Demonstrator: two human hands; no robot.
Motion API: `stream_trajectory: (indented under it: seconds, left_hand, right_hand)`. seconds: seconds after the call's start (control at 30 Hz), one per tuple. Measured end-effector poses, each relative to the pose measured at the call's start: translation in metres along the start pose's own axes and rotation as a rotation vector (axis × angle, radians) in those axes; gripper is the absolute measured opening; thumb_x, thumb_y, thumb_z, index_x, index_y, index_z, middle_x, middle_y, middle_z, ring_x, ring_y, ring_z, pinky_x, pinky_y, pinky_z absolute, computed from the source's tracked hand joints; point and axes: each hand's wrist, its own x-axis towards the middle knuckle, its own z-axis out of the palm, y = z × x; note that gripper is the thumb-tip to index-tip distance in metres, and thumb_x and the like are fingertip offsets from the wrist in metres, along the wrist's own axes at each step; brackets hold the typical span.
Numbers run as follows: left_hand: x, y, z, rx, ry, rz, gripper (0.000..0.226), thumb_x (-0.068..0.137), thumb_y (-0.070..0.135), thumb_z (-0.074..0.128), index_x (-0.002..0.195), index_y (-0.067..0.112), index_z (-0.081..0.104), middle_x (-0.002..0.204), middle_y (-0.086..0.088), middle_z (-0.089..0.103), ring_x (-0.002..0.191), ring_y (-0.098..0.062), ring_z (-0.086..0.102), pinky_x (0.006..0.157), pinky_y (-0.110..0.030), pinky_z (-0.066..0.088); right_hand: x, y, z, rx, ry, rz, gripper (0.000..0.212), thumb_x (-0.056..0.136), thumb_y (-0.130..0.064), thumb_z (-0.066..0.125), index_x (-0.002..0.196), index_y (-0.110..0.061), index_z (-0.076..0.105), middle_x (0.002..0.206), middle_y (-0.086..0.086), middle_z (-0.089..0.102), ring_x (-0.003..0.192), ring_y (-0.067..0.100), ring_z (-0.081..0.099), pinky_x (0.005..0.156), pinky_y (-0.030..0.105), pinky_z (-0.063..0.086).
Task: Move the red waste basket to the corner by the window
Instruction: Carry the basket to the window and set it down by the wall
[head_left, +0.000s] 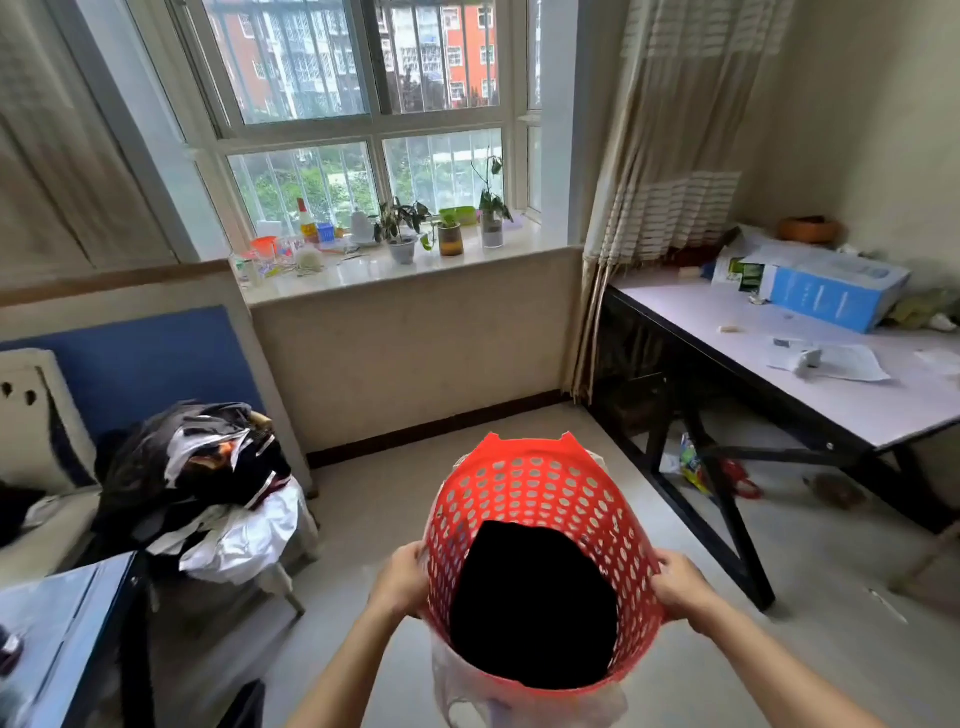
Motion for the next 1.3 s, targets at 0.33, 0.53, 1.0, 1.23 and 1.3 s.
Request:
stream_trajectory:
  seconds: [0.33,0.53,1.0,1.23,1.3]
  left_hand:
    - [0.111,0.047,-0.024,-0.026,0.052,0.013,0.021,0.084,0.018,0.044,0.090,0.023,0.064,0.086,-0.005,0.073,0.078,-0.027,0.071,0.057,-0.035,0.060]
    - [0.193,0.054,-0.051,0.002,0.024,0.011,0.025,0.087,0.028,0.049,0.096,0.017,0.069,0.095,-0.005,0.076,0.088,-0.026,0.071,0.078,-0.043,0.061]
    - [0.402,0.069,-0.150,0.018,-0.071,0.047,0.044,0.059,0.024,0.040,0.092,0.023,0.070,0.072,0.003,0.073,0.058,-0.015,0.067,0.044,-0.024,0.051]
    - [0.481,0.076,-0.192,0.028,-0.080,0.085,0.039,0.061,0.024,0.038,0.085,0.023,0.069,0.080,-0.001,0.078,0.071,-0.023,0.075,0.052,-0.027,0.054]
    - [0.492,0.079,-0.197,0.023,-0.082,0.084,0.040,0.063,0.026,0.038,0.086,0.021,0.070,0.082,0.000,0.078,0.078,-0.023,0.076,0.062,-0.032,0.058]
  right_hand:
    - [0.111,-0.084,-0.004,-0.017,0.009,-0.020,0.032,0.086,-0.007,0.050,0.114,-0.008,0.066,0.099,0.021,0.073,0.085,0.041,0.073,0.064,0.053,0.062]
    - [0.171,-0.129,0.019,-0.003,0.021,0.016,0.029,0.089,-0.005,0.048,0.114,-0.004,0.064,0.105,0.025,0.070,0.090,0.043,0.071,0.068,0.055,0.061]
    - [0.310,-0.250,0.096,0.035,0.130,0.077,0.025,0.082,-0.010,0.056,0.103,-0.006,0.070,0.092,0.013,0.073,0.076,0.028,0.068,0.063,0.039,0.059]
    - [0.364,-0.299,0.128,0.035,0.174,0.093,0.019,0.080,-0.010,0.058,0.096,-0.012,0.069,0.094,0.015,0.074,0.083,0.036,0.073,0.051,0.033,0.059]
    - [0.372,-0.308,0.129,0.033,0.177,0.100,0.020,0.081,-0.010,0.057,0.097,-0.009,0.069,0.093,0.015,0.074,0.084,0.035,0.073,0.053,0.035,0.058]
